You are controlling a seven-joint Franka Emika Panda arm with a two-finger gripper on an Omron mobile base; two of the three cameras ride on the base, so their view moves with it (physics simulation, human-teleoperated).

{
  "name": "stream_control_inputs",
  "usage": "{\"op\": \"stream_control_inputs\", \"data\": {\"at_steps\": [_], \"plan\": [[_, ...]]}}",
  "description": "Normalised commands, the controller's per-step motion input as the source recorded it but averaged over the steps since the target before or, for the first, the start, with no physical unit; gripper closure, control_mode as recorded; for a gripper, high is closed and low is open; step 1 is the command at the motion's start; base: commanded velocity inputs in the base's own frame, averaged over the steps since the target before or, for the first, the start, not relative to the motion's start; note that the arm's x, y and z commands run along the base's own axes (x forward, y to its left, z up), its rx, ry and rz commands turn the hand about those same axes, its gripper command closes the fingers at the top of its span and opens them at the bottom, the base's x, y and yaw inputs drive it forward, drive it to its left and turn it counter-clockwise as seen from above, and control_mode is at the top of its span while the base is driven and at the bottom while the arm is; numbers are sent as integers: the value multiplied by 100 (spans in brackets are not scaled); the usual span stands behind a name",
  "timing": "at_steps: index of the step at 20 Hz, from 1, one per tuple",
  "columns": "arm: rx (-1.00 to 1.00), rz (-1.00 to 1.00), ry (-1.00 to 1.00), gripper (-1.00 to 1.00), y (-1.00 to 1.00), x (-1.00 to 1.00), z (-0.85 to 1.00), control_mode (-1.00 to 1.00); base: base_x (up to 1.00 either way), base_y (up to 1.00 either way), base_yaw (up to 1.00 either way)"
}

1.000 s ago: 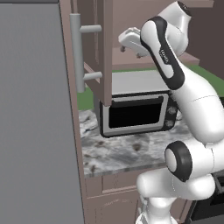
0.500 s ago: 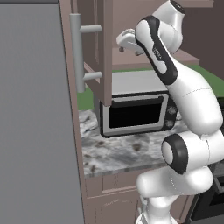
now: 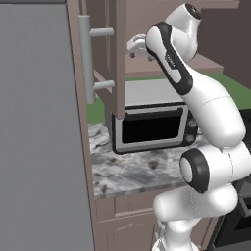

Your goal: Open the cabinet, retrieve the rolling pin, and place it next to the meat on the cutting board to prepare for tenderizing.

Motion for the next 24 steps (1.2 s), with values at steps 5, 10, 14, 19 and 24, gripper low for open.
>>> {"op": "stream_control_inputs", "data": {"at_steps": [5, 10, 14, 19, 24], "plan": [[-1, 0, -1, -100, 25, 29, -3, -100, 0, 0, 0], [-4, -1, 0, -100, 15, 34, 0, -100, 0, 0, 0], [-9, -8, 0, -100, 5, 36, 0, -100, 0, 0, 0], [-11, -13, 0, -100, 4, 36, 0, -100, 0, 0, 0], [-9, -16, 0, -100, 8, 32, 0, -100, 0, 0, 0]]}}
